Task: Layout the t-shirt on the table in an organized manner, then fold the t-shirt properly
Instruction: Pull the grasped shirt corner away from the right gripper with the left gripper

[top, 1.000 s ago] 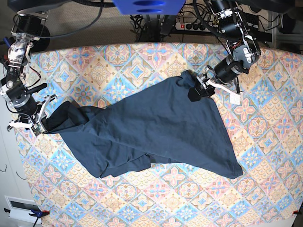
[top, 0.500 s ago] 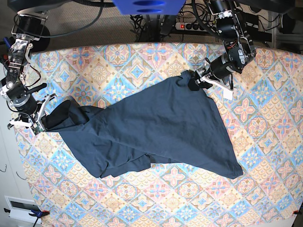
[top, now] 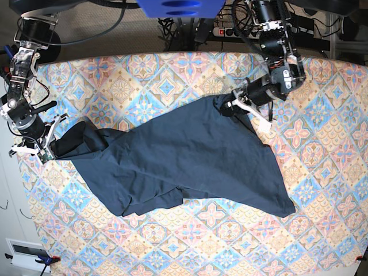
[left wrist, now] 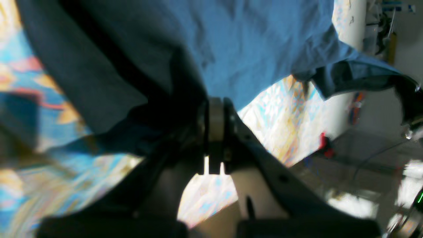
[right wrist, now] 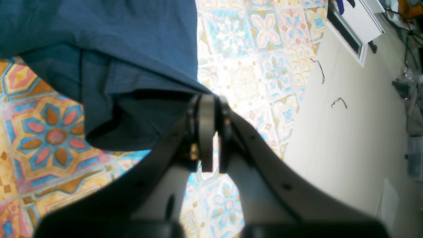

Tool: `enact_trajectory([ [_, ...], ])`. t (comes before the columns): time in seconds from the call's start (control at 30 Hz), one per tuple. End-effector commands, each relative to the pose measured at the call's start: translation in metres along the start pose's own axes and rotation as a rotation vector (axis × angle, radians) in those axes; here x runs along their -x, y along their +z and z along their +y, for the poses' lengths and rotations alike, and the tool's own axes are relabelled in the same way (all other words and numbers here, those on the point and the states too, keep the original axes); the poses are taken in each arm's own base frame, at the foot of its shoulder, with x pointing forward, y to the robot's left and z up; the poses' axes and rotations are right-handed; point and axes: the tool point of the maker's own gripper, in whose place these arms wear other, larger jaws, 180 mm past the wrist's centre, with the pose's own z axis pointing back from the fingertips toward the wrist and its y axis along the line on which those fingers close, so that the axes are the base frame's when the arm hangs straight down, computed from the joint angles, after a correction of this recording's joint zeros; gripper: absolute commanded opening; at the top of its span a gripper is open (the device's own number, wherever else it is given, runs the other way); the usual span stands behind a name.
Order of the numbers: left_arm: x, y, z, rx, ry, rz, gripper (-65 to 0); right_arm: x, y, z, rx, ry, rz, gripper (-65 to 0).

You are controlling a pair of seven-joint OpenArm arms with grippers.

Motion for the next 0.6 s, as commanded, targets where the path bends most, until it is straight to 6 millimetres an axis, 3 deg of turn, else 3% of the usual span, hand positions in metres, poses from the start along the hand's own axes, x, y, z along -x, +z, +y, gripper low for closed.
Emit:
enact_trajectory([
  [0.0,-0.016,0.014,-0.001,-0.010,-0.041,-0.055,-65.0,-0.009,0.004,-0.015,0.033,0.004,-0.032,-64.7],
  [0.13,-0.038,0.056,0.030,-0.127,-0.105,-0.120,-65.0,0.006,-0.004,-0.018,0.023,-0.035,0.003,-64.7],
  [0.27,-0.066,0.093,0.064,-0.241,-0.115,-0.193,-65.0,-0.016,-0.006,-0.038,0.065,-0.040,-0.044,-64.7],
  [0.4,-0.090,0.128,0.087,-0.321,-0.097,-0.285,-65.0,-0.019,-0.006,-0.039,0.069,-0.039,-0.049,-64.7],
  [0.57,-0.094,0.137,0.090,-0.339,-0.097,-0.304,-65.0,-0.019,-0.006,-0.040,0.070,-0.039,-0.049,-64.7],
])
